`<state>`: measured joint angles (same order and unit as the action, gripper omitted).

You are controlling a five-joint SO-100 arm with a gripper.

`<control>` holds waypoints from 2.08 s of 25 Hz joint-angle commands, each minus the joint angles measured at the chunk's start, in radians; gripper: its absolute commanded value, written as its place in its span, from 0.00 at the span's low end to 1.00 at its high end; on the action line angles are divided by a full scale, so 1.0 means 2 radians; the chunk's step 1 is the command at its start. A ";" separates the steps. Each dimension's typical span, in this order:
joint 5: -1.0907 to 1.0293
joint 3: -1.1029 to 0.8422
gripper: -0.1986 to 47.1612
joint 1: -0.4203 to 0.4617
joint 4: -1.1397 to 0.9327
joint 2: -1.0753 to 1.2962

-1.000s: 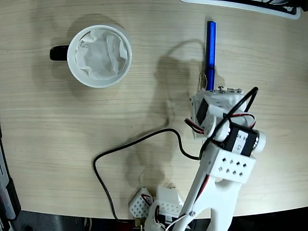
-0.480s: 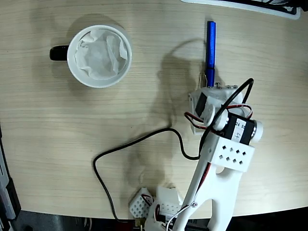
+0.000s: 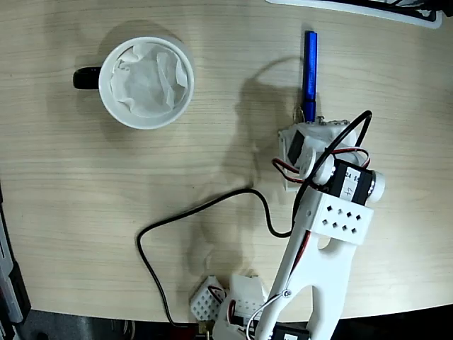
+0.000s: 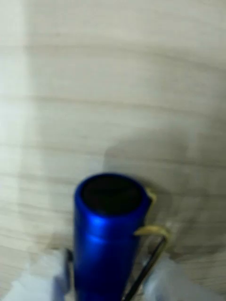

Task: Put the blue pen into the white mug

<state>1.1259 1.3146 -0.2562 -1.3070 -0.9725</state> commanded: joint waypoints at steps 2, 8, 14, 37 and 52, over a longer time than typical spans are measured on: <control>0.005 -0.008 0.05 0.002 -0.005 -0.003; 0.005 -0.008 0.01 -0.001 -0.005 -0.002; -0.006 -0.008 0.01 -0.007 -0.007 -0.025; -0.163 0.160 0.01 -0.015 0.095 -0.223; -0.341 0.215 0.01 -0.021 0.206 -0.349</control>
<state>0.5216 1.7027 -0.2884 -0.9572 -1.5447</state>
